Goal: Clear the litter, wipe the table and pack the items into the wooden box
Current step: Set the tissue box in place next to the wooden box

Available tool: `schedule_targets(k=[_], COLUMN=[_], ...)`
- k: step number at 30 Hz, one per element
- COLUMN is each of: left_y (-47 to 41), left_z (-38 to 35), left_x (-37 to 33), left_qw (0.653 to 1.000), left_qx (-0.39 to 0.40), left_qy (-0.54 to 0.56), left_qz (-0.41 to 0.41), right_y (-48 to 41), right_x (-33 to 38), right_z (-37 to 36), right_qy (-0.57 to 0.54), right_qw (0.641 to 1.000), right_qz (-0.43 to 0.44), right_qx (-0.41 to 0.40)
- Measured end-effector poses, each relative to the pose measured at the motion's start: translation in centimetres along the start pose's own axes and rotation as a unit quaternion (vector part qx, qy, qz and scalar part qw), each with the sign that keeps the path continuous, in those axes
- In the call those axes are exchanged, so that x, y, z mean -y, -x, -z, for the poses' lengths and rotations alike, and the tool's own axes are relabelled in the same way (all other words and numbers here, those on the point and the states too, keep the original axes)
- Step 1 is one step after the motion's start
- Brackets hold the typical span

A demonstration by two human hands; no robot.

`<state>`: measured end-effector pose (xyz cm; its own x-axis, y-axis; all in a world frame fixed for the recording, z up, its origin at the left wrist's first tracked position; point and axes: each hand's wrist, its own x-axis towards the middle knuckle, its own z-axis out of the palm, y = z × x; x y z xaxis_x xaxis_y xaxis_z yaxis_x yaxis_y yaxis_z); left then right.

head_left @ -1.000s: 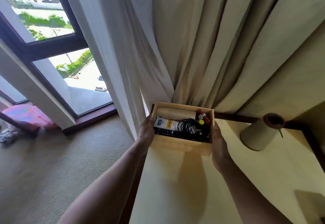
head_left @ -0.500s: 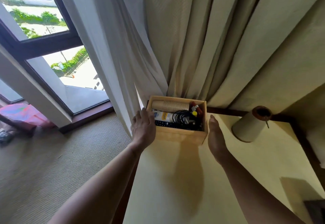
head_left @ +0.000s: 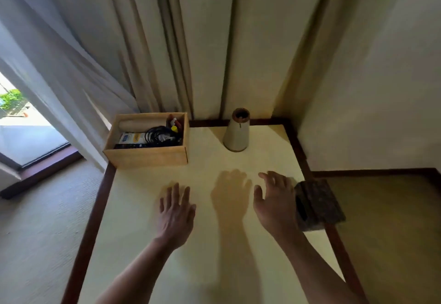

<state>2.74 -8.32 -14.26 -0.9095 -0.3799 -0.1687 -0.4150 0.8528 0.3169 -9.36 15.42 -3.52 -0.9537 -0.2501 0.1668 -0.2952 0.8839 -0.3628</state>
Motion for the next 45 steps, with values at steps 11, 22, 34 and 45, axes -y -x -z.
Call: schedule_targets(k=[11,22,34,45], left_y=[-0.2,-3.3,-3.4,-3.4], left_z=[-2.0,-0.4,-0.7,-0.6], left_x=[-1.6,1.7,2.1,2.3], left_qw=[0.998,0.998,0.999,0.999], left_qx=[0.02,0.002,-0.005,-0.002], left_qy=[-0.051,-0.055,-0.04,-0.046], left_qz=[0.031,0.019,0.005,0.002], right_y=[-0.7,-6.1,-10.9,-9.9], right_x=[-10.2,-1.6,6.0,7.0], right_z=[3.5,-1.9,-11.2,-13.6], right_qy=[0.174,-0.333,-0.394,0.037], right_qw=[0.969,0.925,0.906,0.977], right_qz=[-0.12,-0.127,-0.127,0.182], right_qx=[0.126,0.131,0.082,0.106])
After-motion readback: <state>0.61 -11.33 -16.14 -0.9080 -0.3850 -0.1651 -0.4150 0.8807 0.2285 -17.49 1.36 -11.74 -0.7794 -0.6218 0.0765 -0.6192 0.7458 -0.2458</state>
